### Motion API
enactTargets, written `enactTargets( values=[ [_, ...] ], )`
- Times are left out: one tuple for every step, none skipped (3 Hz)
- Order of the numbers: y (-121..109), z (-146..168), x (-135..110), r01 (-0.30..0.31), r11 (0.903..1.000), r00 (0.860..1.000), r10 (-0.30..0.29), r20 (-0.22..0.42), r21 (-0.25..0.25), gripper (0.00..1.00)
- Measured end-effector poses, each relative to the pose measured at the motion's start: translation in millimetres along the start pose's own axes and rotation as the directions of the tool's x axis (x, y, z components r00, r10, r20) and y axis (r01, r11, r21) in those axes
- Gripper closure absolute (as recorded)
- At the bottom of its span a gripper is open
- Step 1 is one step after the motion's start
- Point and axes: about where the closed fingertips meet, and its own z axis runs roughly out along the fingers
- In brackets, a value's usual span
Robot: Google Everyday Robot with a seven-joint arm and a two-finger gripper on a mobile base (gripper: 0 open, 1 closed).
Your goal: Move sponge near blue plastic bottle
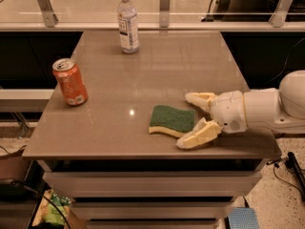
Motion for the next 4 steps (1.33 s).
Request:
enactTargets(
  values=[
    [0.8, 1.8, -0.7, 0.002, 1.0000, 1.000, -0.002, 0.001, -0.004, 0.41],
    [1.3, 2.8, -1.5, 0.003, 1.0000, 1.000, -0.003, 0.001, -0.007, 0.64],
    [1.4, 2.8, -1.6, 0.003, 1.0000, 1.000, -0.003, 0.001, -0.007, 0.88],
    [2.2, 4.3, -2.8, 0.005, 0.9999, 1.000, -0.005, 0.001, -0.010, 1.00]
  ],
)
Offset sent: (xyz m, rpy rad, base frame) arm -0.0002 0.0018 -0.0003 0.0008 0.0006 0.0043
